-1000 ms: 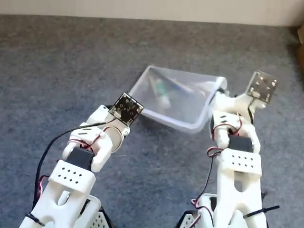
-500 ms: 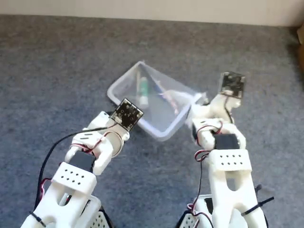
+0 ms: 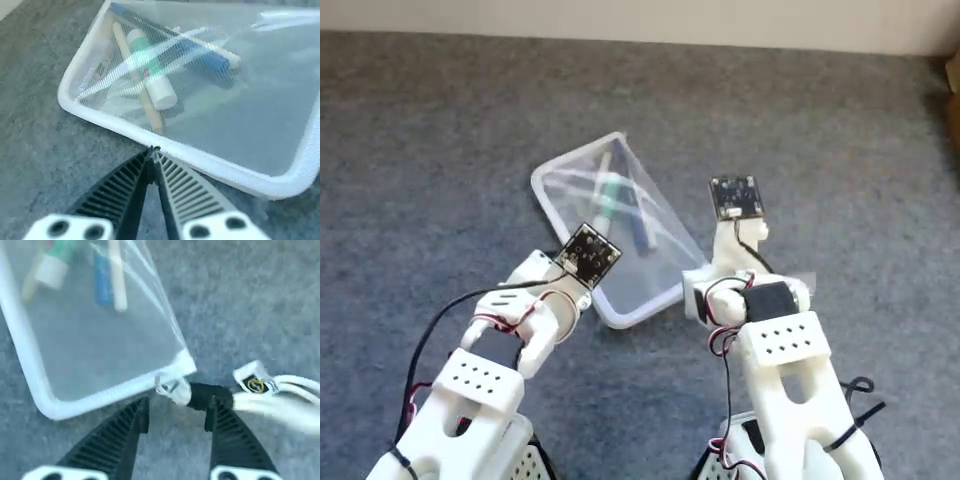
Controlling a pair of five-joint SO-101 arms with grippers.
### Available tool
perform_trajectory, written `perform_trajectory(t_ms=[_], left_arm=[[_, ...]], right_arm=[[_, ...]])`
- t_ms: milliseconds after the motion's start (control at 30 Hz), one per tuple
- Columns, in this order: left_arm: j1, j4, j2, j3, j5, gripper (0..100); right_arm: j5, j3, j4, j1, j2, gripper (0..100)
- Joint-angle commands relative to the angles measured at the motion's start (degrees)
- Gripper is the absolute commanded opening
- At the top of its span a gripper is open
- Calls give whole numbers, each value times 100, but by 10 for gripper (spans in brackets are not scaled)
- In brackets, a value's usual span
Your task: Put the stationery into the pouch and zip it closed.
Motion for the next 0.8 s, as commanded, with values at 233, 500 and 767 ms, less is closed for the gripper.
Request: perform_trajectory(t_ms=[233, 500, 767], left_arm=[[-171, -123, -110, 259, 62, 5], [-1349, -114, -110, 488, 695, 5], [-1534, -97, -110, 541, 818, 5]], right_arm=[[97, -303, 1218, -347, -57, 176], [97, 787, 620, -453, -57, 108], [97, 2053, -374, -444, -57, 4]])
